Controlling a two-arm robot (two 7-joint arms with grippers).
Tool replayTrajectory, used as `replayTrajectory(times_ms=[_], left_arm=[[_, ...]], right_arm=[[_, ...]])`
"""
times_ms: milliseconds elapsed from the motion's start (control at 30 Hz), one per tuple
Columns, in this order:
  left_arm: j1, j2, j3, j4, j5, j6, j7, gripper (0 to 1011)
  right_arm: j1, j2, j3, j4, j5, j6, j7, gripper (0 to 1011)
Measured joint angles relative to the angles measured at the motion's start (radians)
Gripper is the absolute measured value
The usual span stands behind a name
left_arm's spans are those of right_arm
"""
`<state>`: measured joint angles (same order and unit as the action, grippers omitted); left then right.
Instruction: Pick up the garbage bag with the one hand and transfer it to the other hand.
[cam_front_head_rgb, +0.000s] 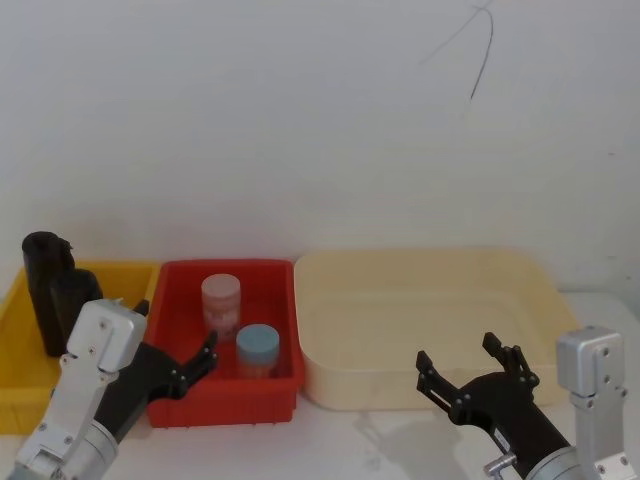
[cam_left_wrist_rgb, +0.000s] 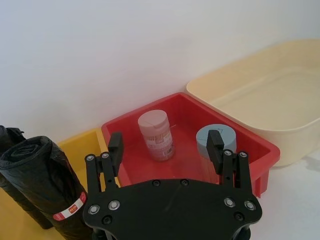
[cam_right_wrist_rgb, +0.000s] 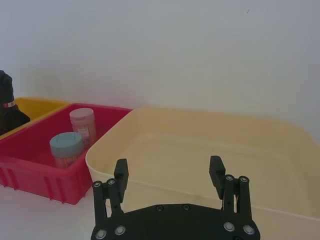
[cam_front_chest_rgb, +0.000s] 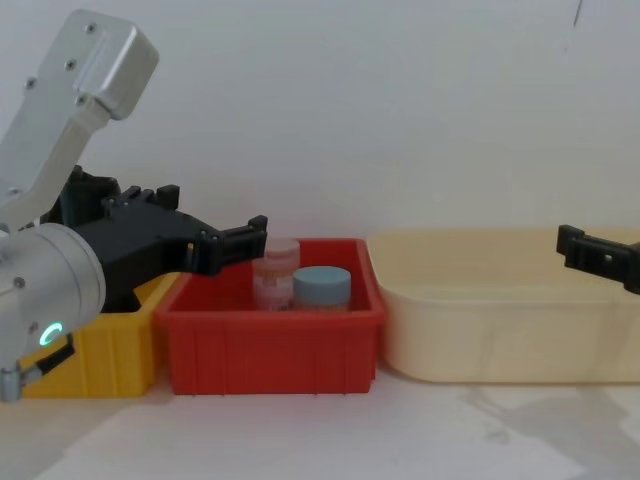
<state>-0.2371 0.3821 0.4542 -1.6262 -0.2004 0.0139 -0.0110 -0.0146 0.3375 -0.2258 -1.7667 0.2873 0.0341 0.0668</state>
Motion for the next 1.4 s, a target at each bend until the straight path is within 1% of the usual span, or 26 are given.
replayTrajectory(times_ms=[467, 700, 767, 800, 967, 1067, 1100, 1200, 1233, 1300, 1400], left_arm=[[0.001, 0.000, -0.001, -0.002, 0.000, 0.002, -0.001, 1001], [0.022, 0.012, -0.015, -0.027, -0.016, 0.026, -0.011, 1001], [0.042, 0.026, -0.031, -0.048, -0.035, 0.042, -0.021, 1001], [0.042, 0.026, -0.031, -0.048, -0.035, 0.042, -0.021, 1001], [0.084, 0.058, -0.069, -0.086, -0.071, 0.064, -0.040, 1001], [0.111, 0.078, -0.100, -0.108, -0.096, 0.079, -0.050, 1001], [0.111, 0.078, -0.100, -0.108, -0.096, 0.079, -0.050, 1001], [0.129, 0.091, -0.128, -0.121, -0.123, 0.098, -0.058, 1001], [0.129, 0.091, -0.128, -0.121, -0.123, 0.098, -0.058, 1001], [0.136, 0.096, -0.149, -0.123, -0.144, 0.114, -0.064, 1001], [0.136, 0.097, -0.160, -0.121, -0.156, 0.125, -0.067, 1001]], right_arm=[[0.000, 0.000, 0.000, 0.000, 0.000, 0.000, 0.000, 1001], [0.000, 0.000, 0.000, 0.000, 0.000, 0.000, 0.000, 1001], [0.000, 0.000, 0.000, 0.000, 0.000, 0.000, 0.000, 1001], [0.000, 0.000, 0.000, 0.000, 0.000, 0.000, 0.000, 1001], [0.000, 0.000, 0.000, 0.000, 0.000, 0.000, 0.000, 1001], [0.000, 0.000, 0.000, 0.000, 0.000, 0.000, 0.000, 1001], [0.000, 0.000, 0.000, 0.000, 0.000, 0.000, 0.000, 1001], [0.000, 0.000, 0.000, 0.000, 0.000, 0.000, 0.000, 1001], [0.000, 0.000, 0.000, 0.000, 0.000, 0.000, 0.000, 1001], [0.000, 0.000, 0.000, 0.000, 0.000, 0.000, 0.000, 1001], [0.000, 0.000, 0.000, 0.000, 0.000, 0.000, 0.000, 1001]])
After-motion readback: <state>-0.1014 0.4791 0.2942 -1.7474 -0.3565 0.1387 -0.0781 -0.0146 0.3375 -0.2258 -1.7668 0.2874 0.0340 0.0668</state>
